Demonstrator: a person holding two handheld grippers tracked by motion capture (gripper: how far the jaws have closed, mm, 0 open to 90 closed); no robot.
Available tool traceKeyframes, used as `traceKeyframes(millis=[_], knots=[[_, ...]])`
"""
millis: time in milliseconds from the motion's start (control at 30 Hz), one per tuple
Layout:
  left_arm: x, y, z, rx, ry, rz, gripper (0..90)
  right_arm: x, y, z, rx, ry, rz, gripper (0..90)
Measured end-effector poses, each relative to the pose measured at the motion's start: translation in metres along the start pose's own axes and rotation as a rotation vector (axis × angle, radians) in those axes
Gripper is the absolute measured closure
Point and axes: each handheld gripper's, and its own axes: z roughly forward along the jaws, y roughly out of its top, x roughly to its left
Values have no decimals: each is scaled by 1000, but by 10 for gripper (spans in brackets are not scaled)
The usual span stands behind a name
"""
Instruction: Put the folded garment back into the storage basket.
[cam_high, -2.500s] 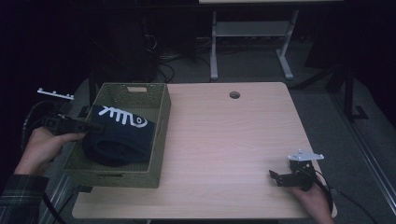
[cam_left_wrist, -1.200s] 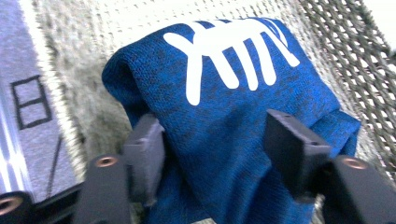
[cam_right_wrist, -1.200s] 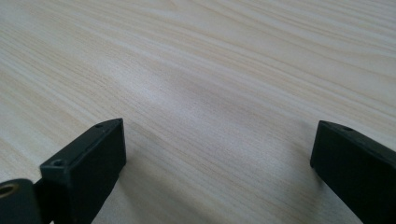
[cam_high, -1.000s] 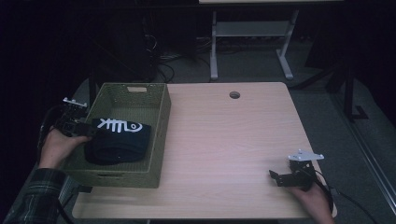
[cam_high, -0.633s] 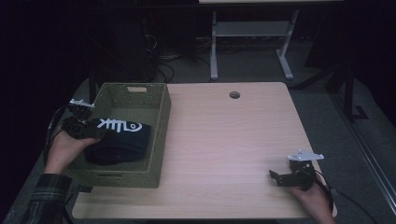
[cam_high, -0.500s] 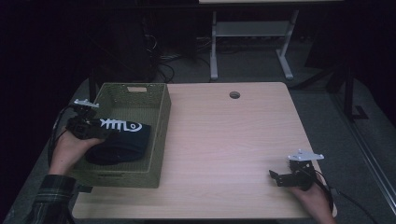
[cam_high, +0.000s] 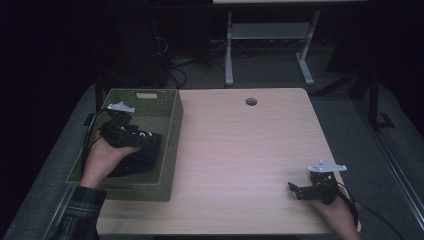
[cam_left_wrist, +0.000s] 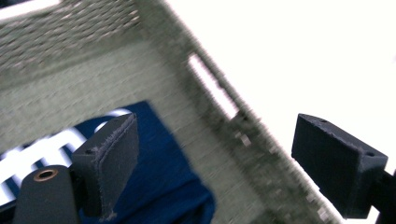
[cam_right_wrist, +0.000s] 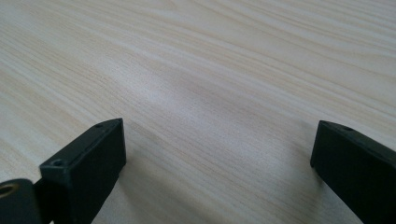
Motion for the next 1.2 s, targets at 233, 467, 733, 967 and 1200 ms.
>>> traceKeyframes(millis=[233, 467, 733, 967, 1200], knots=[[-30, 8, 21, -4, -50, 43, 146, 0, 0, 0, 0, 0, 1, 28], [-58, 15, 39, -4, -96, 83, 146, 0, 0, 0, -1, 0, -1, 28], [-88, 16, 62, -9, -161, 114, 145, 0, 0, 0, 0, 0, 0, 28], [-124, 12, 84, -17, -201, 179, 137, 0, 0, 0, -1, 0, 0, 28], [-140, 2, 103, -42, -195, 207, 136, 0, 0, 0, -1, 1, -2, 29]])
